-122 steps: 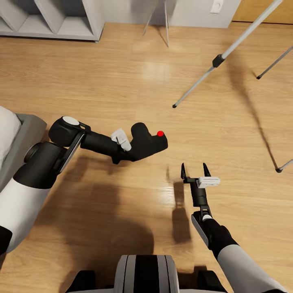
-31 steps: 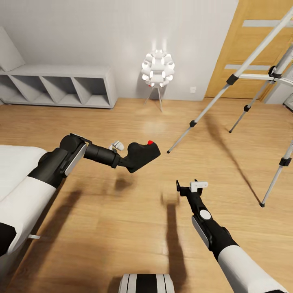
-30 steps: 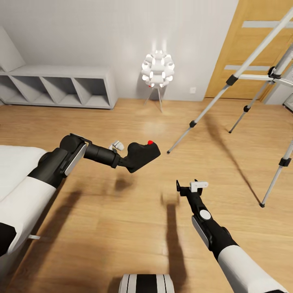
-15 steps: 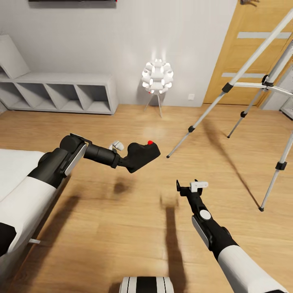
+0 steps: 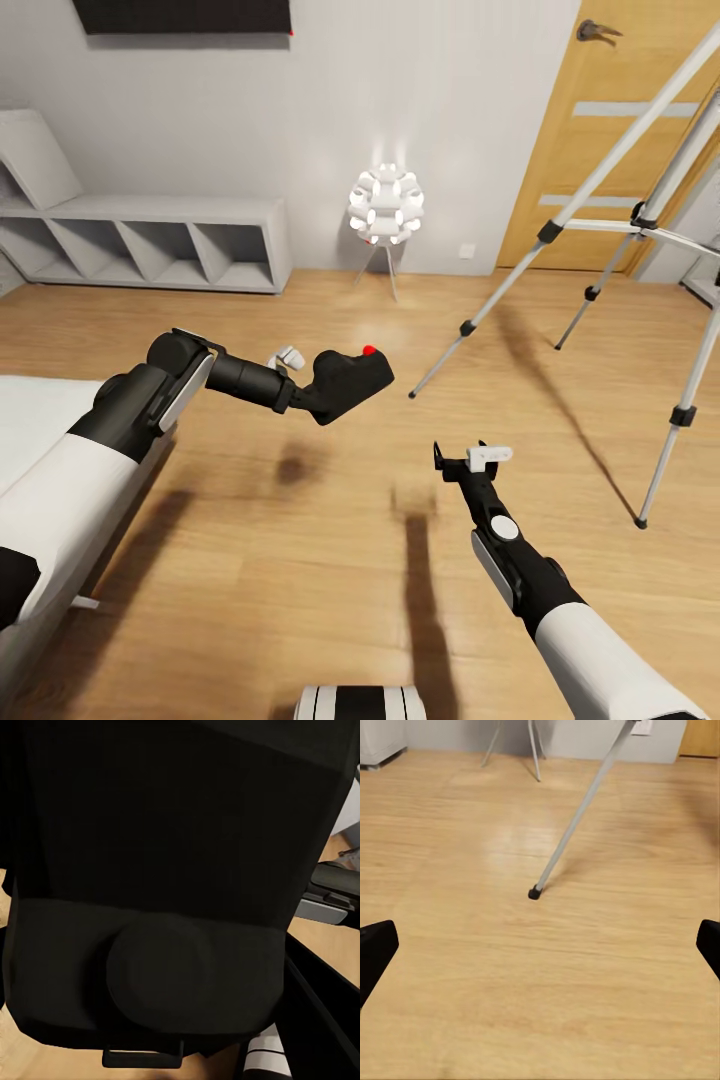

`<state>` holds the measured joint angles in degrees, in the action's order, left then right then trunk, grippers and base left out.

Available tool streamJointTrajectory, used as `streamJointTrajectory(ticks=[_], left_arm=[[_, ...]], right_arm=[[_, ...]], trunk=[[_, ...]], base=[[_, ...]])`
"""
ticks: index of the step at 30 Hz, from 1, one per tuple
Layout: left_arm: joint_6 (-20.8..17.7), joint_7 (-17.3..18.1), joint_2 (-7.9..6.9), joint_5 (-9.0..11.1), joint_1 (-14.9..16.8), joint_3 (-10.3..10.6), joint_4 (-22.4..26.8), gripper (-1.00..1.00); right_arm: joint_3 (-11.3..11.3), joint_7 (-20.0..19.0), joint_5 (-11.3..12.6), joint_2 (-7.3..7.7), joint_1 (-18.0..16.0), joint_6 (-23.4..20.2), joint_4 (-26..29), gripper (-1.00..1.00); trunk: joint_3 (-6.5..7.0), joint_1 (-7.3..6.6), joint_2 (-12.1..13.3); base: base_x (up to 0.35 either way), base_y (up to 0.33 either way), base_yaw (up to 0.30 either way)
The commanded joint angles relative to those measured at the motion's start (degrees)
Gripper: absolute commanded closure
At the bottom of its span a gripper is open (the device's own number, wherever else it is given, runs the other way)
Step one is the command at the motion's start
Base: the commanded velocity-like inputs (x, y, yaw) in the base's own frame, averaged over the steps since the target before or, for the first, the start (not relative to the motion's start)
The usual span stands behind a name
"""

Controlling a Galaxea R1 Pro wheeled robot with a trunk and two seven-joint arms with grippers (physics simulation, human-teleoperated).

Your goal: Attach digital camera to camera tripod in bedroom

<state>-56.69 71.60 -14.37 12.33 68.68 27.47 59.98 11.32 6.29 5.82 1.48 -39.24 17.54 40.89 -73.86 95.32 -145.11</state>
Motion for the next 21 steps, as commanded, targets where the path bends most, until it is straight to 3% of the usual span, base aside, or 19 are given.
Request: streamJointTrajectory(ticks=[1, 21], left_arm=[[-0.36, 0.04, -0.05, 0.24, 0.06, 0.13, 0.01, 1.00], [-0.16, 0.23, -0.16, 0.34, 0.06, 0.08, -0.21, 1.00]], right_arm=[[0.47, 0.47, 0.60, 0.10, -0.05, 0.25, -0.02, -1.00], [0.38, 0.65, 0.60, 0.10, -0.05, 0.26, -0.02, -1.00]], trunk=[[0.09, -0.03, 0.00], [2.64, -0.55, 0.27]], base=[[0.000, 0.000, 0.000], [0.000, 0.000, 0.000]])
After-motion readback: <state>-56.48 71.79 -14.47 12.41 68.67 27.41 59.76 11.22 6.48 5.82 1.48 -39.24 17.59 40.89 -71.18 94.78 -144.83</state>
